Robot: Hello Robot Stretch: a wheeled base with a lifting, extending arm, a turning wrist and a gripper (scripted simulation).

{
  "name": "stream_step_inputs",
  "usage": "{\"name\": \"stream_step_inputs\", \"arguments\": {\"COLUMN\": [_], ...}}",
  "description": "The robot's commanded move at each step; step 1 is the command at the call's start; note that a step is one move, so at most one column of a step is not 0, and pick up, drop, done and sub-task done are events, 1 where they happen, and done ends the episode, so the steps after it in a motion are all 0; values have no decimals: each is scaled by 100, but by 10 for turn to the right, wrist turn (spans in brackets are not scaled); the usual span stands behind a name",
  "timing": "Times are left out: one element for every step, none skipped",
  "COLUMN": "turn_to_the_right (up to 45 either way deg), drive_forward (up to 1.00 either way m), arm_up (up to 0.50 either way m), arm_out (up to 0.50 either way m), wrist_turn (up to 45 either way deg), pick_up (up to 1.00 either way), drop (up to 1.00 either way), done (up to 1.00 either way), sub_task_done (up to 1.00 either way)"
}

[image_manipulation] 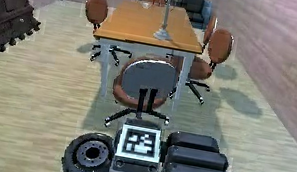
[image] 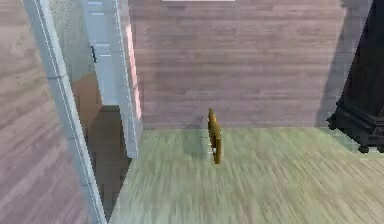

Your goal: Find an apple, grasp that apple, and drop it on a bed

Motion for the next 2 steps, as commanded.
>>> {"name": "stream_step_inputs", "arguments": {"turn_to_the_right": [0, -60], "drive_forward": [100, 0], "arm_up": [0, 0], "arm_out": [0, 0], "wrist_turn": [0, 0], "pick_up": [0, 0], "drop": [0, 0], "done": [0, 0], "sub_task_done": [0, 0]}}
